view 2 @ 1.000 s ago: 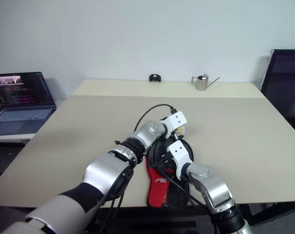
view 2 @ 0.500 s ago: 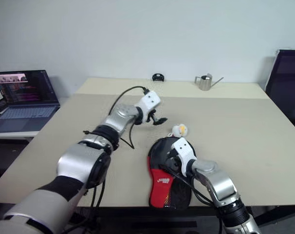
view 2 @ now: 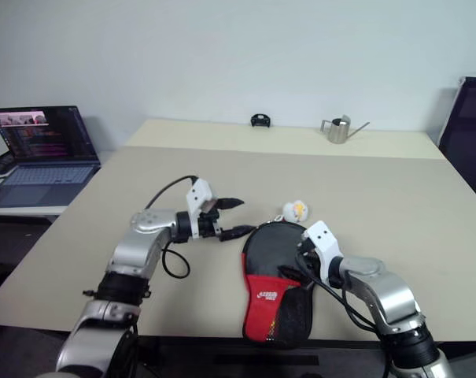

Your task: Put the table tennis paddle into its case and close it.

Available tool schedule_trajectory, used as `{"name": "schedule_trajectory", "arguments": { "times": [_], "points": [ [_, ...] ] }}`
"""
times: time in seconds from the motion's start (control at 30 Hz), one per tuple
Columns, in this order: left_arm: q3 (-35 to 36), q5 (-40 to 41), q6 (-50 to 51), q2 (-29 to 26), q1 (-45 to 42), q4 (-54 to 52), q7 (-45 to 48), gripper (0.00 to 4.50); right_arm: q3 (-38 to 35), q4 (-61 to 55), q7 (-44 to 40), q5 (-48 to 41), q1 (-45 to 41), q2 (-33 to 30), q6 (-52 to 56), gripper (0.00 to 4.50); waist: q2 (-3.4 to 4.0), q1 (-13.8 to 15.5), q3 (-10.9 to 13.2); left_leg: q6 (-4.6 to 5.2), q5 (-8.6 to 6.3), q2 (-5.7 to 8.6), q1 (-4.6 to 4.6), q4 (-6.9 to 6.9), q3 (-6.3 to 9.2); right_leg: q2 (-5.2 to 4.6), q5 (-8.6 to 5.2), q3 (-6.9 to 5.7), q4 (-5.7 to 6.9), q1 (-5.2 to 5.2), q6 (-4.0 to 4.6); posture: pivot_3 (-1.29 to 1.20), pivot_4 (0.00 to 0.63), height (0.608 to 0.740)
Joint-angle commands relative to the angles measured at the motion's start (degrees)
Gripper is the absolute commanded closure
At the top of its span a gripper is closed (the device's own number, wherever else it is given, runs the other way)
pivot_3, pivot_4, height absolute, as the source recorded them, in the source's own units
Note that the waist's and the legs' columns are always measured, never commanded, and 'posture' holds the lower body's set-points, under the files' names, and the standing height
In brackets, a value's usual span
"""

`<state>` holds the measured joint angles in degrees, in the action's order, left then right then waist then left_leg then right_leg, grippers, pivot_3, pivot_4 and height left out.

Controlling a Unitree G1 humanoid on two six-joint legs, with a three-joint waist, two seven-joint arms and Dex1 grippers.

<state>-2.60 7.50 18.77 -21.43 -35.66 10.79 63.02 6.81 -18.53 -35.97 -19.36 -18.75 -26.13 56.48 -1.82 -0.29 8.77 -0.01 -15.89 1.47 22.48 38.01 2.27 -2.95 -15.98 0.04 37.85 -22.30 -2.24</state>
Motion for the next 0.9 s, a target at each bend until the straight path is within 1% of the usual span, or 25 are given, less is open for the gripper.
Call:
{"name": "schedule_trajectory", "arguments": {
  "times": [0.03, 0.13, 0.23, 0.3, 0.43, 0.57, 0.67, 0.8, 0.9],
  "points": [
    [-2.2, 2.0, 3.1, -0.2, 1.7, -7.2, -1.1, 0.02, -4.8, -4.0, -0.8, -4.7, 0.7, -1.3, 4.3, 0.00, 0.18, 0.1, 0.1, 0.00, 0.00, 0.00, 0.04, 0.00, 0.04, -0.01, 0.00, -0.06, -0.04, 0.00, 0.00, 0.00, 0.150, 0.740],
    [-5.1, 1.5, 2.7, -0.6, 2.8, -8.7, -0.6, 0.02, -9.0, -7.5, -2.0, -8.7, 1.6, -3.5, 7.2, 0.00, 0.58, 0.2, 0.4, 0.00, 0.00, 0.02, 0.15, 0.03, 0.16, -0.02, 0.00, -0.20, -0.06, -0.02, 0.01, 0.00, 0.150, 0.740],
    [-7.2, 1.3, 2.3, 0.7, 2.0, -7.3, -1.8, 0.02, -12.9, -9.6, -2.8, -12.1, 2.6, -6.0, 9.3, 0.00, 0.78, 0.3, 0.5, 0.00, 0.01, 0.04, 0.25, 0.04, 0.27, -0.03, -0.01, -0.35, -0.11, -0.03, 0.03, 0.00, 0.150, 0.740],
    [-8.3, 1.7, 2.7, 2.4, 1.1, -5.1, -2.4, 0.02, -15.7, -10.2, -3.1, -14.6, 2.5, -7.1, 10.8, 0.00, 0.80, 0.3, 0.6, 0.01, 0.01, 0.04, 0.29, 0.04, 0.35, -0.03, -0.02, -0.45, -0.13, -0.03, 0.04, 0.00, 0.150, 0.740],
    [-12.2, -1.0, -0.9, 5.8, -1.8, 4.2, -2.8, 0.02, -19.9, -9.5, -2.5, -16.9, 1.3, -9.3, 11.6, 0.00, 0.80, 0.3, 0.6, 0.02, 0.02, 0.13, 0.32, 0.07, 0.42, -0.04, -0.02, -0.55, -0.14, 0.00, 0.04, 0.00, 0.150, 0.740],
    [-15.4, -4.9, -8.2, 8.7, -5.4, 16.7, -3.8, 0.02, -20.7, -7.2, -0.6, -15.7, -0.3, -10.8, 9.5, 0.00, 0.79, 0.2, 0.6, 0.03, 0.02, 0.16, 0.31, 0.07, 0.41, -0.03, -0.02, -0.57, -0.12, 0.00, 0.03, 0.00, 0.150, 0.740],
    [-16.5, -6.8, -12.7, 9.5, -6.3, 22.7, -4.1, 0.02, -21.0, -5.5, 1.0, -15.5, -1.8, -10.4, 8.4, 0.00, 0.81, 0.2, 0.6, 0.03, 0.03, 0.15, 0.30, 0.07, 0.41, -0.03, -0.02, -0.58, -0.10, 0.01, 0.03, 0.00, 0.150, 0.740],
    [-16.5, -7.2, -15.3, 10.3, -6.4, 25.7, -4.0, 0.02, -20.1, -1.5, 3.3, -15.0, -5.9, -9.4, 6.8, 0.00, 0.82, 0.2, 0.5, 0.04, 0.03, 0.17, 0.27, 0.08, 0.40, -0.05, -0.02, -0.58, -0.08, 0.04, 0.04, 0.00, 0.150, 0.740],
    [-16.4, -7.0, -15.5, 10.7, -6.0, 25.8, -3.9, 0.02, -17.6, 5.3, 4.4, -13.7, -12.1, -6.8, 4.5, 0.00, 0.84, 0.2, 0.5, 0.04, 0.04, 0.17, 0.22, 0.13, 0.40, -0.06, -0.02, -0.57, -0.02, 0.07, 0.04, 0.00, 0.150, 0.740]
  ]
}}
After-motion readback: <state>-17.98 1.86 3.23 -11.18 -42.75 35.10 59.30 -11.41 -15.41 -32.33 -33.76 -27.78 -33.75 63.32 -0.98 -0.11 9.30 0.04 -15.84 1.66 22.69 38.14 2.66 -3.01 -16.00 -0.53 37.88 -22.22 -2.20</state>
